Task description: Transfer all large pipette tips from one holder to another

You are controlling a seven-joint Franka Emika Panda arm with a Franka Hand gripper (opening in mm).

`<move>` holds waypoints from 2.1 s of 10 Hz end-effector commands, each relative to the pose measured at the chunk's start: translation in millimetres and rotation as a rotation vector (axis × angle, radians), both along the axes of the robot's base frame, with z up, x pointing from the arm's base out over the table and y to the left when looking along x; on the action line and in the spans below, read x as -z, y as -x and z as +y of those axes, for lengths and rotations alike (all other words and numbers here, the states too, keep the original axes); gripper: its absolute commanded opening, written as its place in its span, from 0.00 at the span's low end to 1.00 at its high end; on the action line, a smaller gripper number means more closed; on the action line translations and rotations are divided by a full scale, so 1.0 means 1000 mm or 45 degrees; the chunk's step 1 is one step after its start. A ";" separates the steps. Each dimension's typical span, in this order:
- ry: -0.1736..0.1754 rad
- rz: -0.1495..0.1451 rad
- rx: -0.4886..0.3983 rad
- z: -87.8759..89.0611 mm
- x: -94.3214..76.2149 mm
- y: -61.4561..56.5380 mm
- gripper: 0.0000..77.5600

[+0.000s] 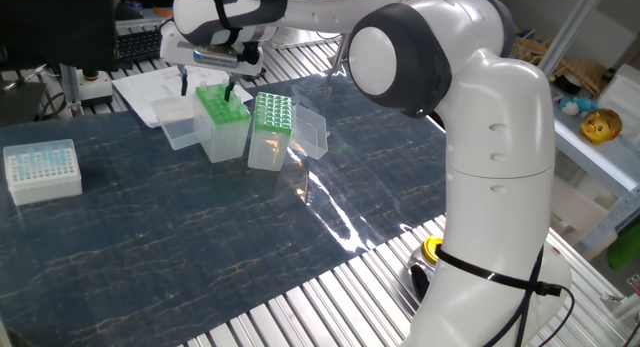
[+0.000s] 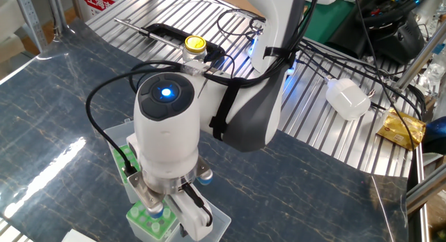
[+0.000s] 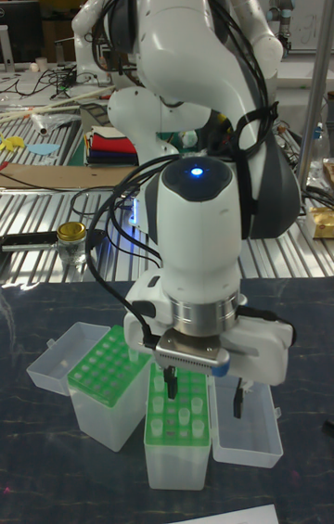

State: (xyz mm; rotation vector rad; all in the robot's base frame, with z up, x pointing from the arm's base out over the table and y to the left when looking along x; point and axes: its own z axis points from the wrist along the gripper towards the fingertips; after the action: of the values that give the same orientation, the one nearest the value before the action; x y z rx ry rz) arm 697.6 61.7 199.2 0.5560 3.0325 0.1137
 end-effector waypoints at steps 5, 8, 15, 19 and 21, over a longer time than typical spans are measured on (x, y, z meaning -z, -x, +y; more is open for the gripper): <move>0.025 -0.006 0.000 -0.003 -0.001 -0.001 1.00; 0.032 -0.005 0.021 -0.003 -0.002 -0.003 1.00; 0.033 -0.006 0.044 -0.004 0.000 -0.005 1.00; 0.032 -0.006 0.044 -0.003 -0.001 -0.005 0.02; 0.032 -0.006 0.044 -0.003 -0.001 -0.005 0.02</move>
State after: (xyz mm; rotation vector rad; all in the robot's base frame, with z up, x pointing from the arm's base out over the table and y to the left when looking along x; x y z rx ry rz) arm 701.8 58.1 197.7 0.6036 3.0177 0.0729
